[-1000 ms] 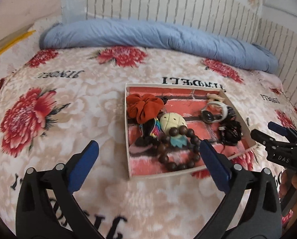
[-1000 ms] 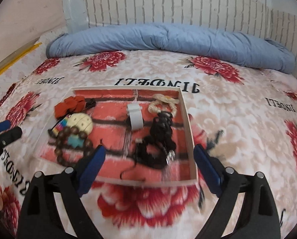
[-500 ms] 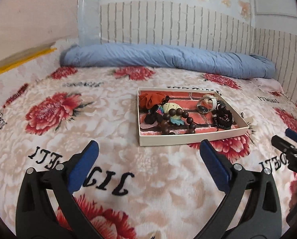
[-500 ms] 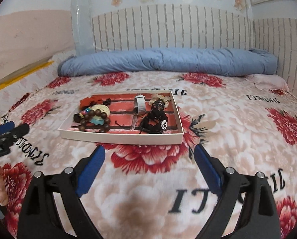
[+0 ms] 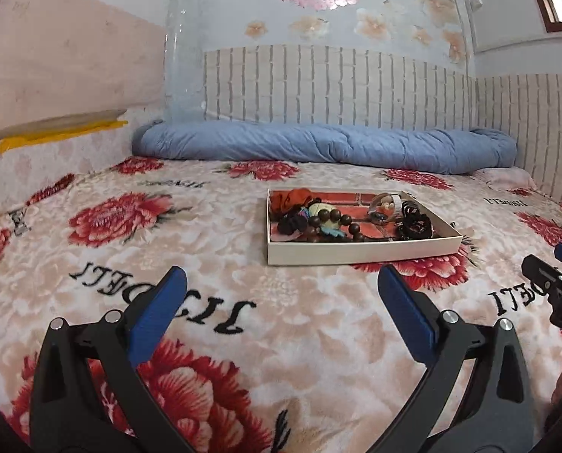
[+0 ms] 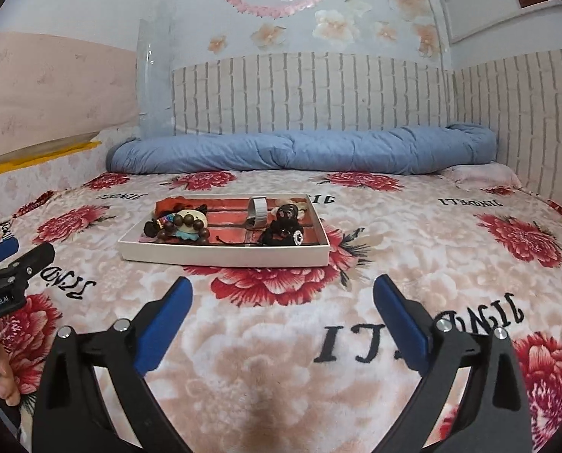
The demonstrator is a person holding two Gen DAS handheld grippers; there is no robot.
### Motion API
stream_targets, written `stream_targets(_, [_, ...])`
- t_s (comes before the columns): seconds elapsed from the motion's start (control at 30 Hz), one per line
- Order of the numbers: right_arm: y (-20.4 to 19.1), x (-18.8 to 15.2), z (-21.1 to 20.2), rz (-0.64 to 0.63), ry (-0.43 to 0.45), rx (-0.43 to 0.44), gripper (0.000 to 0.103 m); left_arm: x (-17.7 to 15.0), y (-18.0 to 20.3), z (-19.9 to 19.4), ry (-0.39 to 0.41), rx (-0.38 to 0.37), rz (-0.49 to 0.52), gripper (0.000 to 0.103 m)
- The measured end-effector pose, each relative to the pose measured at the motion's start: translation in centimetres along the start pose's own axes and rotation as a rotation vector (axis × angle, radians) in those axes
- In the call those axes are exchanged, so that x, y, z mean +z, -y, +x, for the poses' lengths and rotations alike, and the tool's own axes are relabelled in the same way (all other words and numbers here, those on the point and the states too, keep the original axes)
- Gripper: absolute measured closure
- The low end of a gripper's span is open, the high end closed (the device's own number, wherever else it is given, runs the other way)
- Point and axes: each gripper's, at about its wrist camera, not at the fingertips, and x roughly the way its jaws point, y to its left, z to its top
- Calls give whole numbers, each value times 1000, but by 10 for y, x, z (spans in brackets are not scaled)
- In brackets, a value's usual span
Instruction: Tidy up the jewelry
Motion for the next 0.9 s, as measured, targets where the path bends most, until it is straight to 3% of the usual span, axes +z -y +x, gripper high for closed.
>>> stream_targets(0.23, [-3, -4, -8, -13, 47, -15, 4, -5, 3, -5, 28, 18, 17, 5])
stream_targets(0.9, [-4, -4, -13, -26, 64, -18, 4, -8, 11, -14, 78, 18, 49, 5])
